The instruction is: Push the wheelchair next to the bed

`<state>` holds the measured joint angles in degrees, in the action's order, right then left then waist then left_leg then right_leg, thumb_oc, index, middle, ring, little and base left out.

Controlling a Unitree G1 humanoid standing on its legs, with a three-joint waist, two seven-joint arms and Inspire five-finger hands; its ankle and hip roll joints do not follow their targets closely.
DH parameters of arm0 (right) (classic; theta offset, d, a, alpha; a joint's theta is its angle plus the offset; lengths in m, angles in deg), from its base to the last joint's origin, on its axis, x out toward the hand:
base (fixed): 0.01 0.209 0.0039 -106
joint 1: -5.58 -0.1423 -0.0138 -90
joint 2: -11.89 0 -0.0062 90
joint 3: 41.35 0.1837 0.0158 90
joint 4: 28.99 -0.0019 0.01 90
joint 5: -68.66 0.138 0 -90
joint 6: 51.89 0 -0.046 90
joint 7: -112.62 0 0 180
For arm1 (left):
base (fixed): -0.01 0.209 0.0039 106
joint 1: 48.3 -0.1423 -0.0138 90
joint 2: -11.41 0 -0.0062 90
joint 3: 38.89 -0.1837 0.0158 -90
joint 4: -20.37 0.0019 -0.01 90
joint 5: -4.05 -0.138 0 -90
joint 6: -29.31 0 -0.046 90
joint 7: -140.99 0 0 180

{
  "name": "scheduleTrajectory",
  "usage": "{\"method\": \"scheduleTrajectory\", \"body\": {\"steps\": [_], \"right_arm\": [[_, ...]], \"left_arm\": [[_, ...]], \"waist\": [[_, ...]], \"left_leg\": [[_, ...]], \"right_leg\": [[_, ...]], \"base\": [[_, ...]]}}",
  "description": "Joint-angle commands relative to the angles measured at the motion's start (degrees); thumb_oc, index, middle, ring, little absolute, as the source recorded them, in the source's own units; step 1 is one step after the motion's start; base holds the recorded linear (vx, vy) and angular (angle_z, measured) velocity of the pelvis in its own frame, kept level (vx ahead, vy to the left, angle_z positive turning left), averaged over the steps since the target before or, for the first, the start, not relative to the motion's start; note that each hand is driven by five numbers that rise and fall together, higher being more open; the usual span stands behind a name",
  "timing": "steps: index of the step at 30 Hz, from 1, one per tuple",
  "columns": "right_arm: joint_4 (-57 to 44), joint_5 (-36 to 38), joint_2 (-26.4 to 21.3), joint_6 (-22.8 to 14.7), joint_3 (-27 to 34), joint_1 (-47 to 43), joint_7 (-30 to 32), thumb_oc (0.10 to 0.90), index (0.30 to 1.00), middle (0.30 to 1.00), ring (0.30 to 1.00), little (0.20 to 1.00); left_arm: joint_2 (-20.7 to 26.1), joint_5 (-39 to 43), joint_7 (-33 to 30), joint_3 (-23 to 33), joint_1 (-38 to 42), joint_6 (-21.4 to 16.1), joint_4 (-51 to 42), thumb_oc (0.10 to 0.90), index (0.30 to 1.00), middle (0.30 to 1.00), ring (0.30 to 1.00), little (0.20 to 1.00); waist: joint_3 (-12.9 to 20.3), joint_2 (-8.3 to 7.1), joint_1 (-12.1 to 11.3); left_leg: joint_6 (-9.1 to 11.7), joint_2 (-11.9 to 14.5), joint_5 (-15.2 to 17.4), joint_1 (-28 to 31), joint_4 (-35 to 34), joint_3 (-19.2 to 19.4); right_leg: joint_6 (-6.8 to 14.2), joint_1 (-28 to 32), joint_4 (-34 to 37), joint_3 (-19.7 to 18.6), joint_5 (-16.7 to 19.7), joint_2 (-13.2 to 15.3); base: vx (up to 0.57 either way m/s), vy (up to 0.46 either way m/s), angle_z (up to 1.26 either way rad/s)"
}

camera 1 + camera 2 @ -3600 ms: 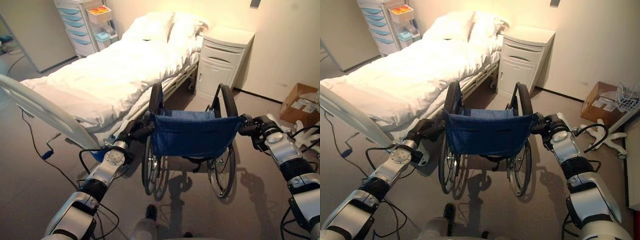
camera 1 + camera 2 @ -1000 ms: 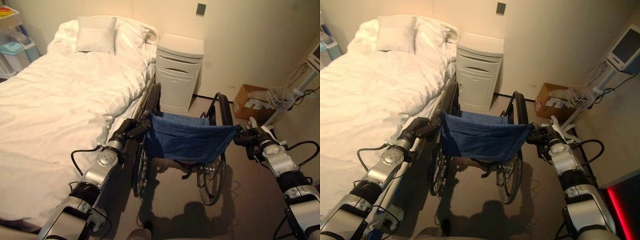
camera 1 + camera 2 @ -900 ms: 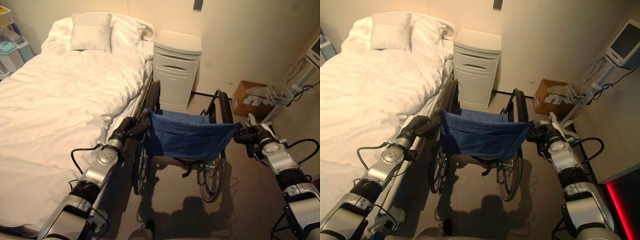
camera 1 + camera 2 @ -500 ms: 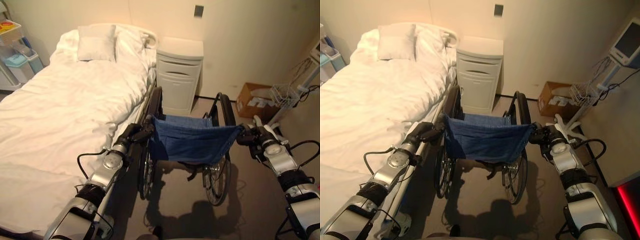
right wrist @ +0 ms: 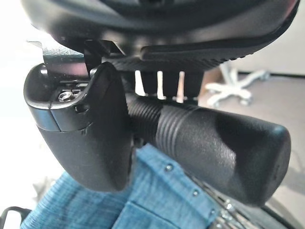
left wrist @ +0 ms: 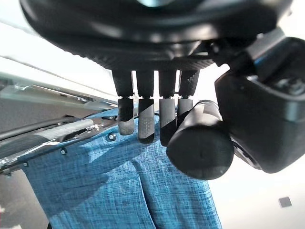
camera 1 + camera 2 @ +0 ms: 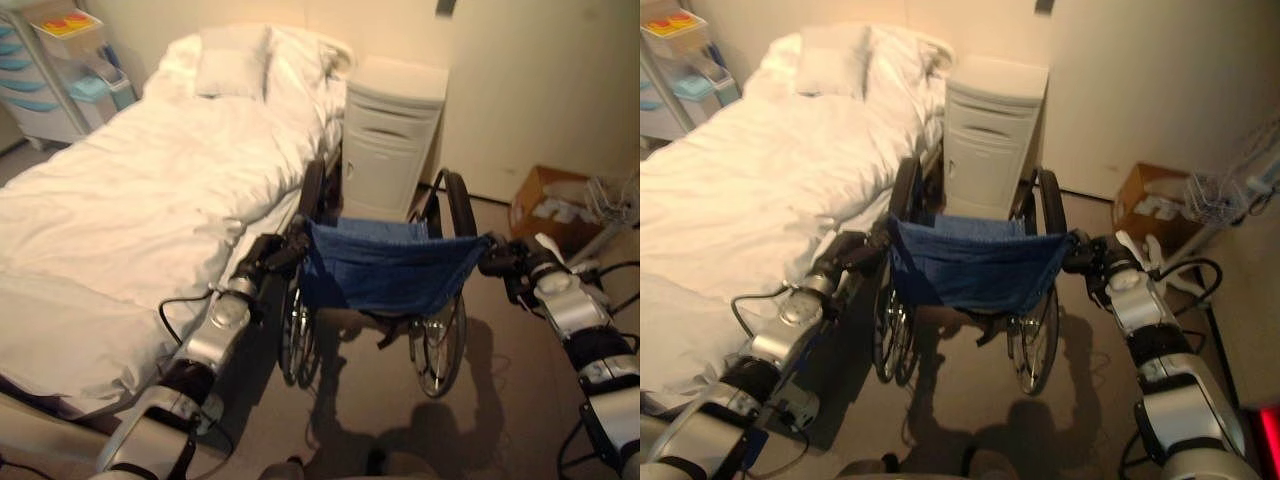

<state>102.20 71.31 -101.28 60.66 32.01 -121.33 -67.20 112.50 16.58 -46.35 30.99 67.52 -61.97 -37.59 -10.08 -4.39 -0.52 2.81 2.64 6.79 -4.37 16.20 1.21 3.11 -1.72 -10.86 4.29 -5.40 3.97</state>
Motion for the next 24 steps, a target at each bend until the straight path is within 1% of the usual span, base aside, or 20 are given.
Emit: {"method": "scheduleTrajectory", "body": {"steps": [1, 2, 4, 5, 6, 10, 14, 17, 20, 24], "right_arm": [[0.1, 3.9, 5.3, -2.0, -6.4, 5.0, -6.6, 0.4, 0.3, 0.3, 0.3, 0.3], [-0.6, 4.5, 5.7, -1.0, -7.0, 4.7, -5.8, 0.4, 0.3, 0.3, 0.3, 0.3], [-0.8, 3.9, 5.8, -1.1, -6.9, 4.9, -5.9, 0.4, 0.3, 0.3, 0.3, 0.3], [-1.4, 3.3, 5.9, -0.7, -6.9, 5.2, -6.0, 0.4, 0.3, 0.3, 0.3, 0.3], [-1.1, 3.1, 6.2, -1.3, -6.9, 5.4, -5.1, 0.8, 0.9, 0.9, 0.9, 0.9], [-0.9, 2.0, 6.5, -1.3, -6.4, 6.0, -4.2, 0.8, 0.9, 0.9, 0.9, 0.9], [-0.8, 2.0, 6.5, -1.2, -6.4, 5.8, -3.1, 0.8, 0.9, 0.9, 0.9, 0.9], [-1.4, 2.4, 6.2, 0.1, -6.4, 5.5, -3.7, 0.8, 0.9, 0.9, 0.9, 0.9], [-1.5, 3.1, 4.8, 1.2, -5.9, 4.7, -5.5, 0.8, 0.9, 0.9, 0.9, 0.9], [-3.6, 5.5, 2.8, 1.9, -4.8, 4.0, -5.3, 0.8, 0.9, 0.9, 0.9, 0.9]], "left_arm": [[0.5, -2.9, -1.7, 0.0, 2.9, 2.3, 7.6, 0.4, 0.3, 0.3, 0.3, 0.3], [1.0, -3.0, -1.0, 0.0, 3.7, 2.5, 8.1, 0.4, 0.3, 0.3, 0.3, 0.3], [1.6, -2.8, -0.8, 0.0, 3.9, 2.4, 8.2, 0.4, 0.3, 0.3, 0.3, 0.3], [2.7, -1.5, -0.6, 0.2, 4.0, 3.2, 8.1, 0.8, 0.9, 0.9, 0.9, 0.9], [3.2, -0.6, -0.4, 0.4, 3.9, 3.3, 8.4, 0.8, 0.9, 0.9, 0.9, 0.9], [2.9, -0.6, 0.6, 0.5, 2.4, 3.4, 7.7, 0.8, 0.9, 0.9, 0.9, 0.9], [2.9, -0.9, 0.8, 0.4, 2.0, 3.7, 7.1, 0.8, 0.9, 0.9, 0.9, 0.9], [3.0, 0.8, 1.6, 0.6, 1.3, 4.1, 6.6, 0.8, 0.9, 0.9, 0.9, 0.9], [3.2, 2.8, 3.2, 1.6, 0.7, 4.7, 5.9, 0.8, 0.9, 0.9, 0.9, 0.9], [4.5, 3.1, 4.5, 2.7, -0.5, 4.9, 4.1, 0.8, 0.9, 0.9, 0.9, 0.9]], "waist": [[-3.2, 1.33, -0.8], [-2.5, 1.8, -0.5], [-2.2, 2.17, -0.4], [-1.6, 2.86, -0.2], [-1.0, 3.23, 0.0], [0.0, 3.58, -0.3], [0.3, 3.57, -0.6], [0.5, 3.58, -0.7], [0.6, 3.51, -0.7], [0.6, 3.39, -0.8]], "left_leg": [[0.7, 0.9, -9.2, -0.2, -5.2, 1.7], [0.0, -0.3, -7.6, 3.0, -10.5, 1.0], [-0.1, -0.6, -7.7, 4.2, -12.4, 0.8], [-0.4, -0.8, -7.8, 6.2, -14.9, 1.1], [-0.8, -1.0, -7.7, 7.1, -16.0, 1.2], [-1.3, -1.1, -7.0, 8.2, -16.4, 1.3], [-1.6, -1.2, -6.7, 8.6, -16.6, 1.1], [-1.7, -1.1, -6.5, 8.8, -16.8, 1.2], [-1.7, -1.0, -6.4, 9.2, -16.8, 1.2], [-1.6, -0.8, -6.3, 9.6, -16.9, 1.2]], "right_leg": [[2.4, 6.4, 10.1, 2.9, 7.7, 2.2], [3.2, 5.7, 9.9, 3.3, 7.6, 2.6], [3.4, 5.4, 9.7, 3.7, 7.5, 2.6], [3.5, 5.0, 9.4, 4.2, 7.4, 2.5], [3.5, 5.0, 9.2, 4.0, 7.2, 2.4], [3.7, 4.9, 8.8, 3.8, 6.9, 2.6], [3.7, 5.3, 9.1, 3.6, 6.8, 2.7], [3.6, 5.5, 9.0, 3.5, 6.6, 2.6], [3.5, 5.8, 9.0, 3.6, 6.5, 2.5], [3.4, 6.2, 9.1, 3.7, 6.3, 2.4]], "base": [[0.1, 0.107, -0.05], [0.1, 0.114, -0.2], [0.07, 0.095, -0.46], [0.11, 0.115, -0.54], [0.11, 0.103, -0.42], [0.08, 0.03, -0.09], [0.01, 0.0, -0.01], [0.0, 0.0, 0.0], [0.0, 0.0, 0.0], [0.0, 0.0, 0.0]]}}
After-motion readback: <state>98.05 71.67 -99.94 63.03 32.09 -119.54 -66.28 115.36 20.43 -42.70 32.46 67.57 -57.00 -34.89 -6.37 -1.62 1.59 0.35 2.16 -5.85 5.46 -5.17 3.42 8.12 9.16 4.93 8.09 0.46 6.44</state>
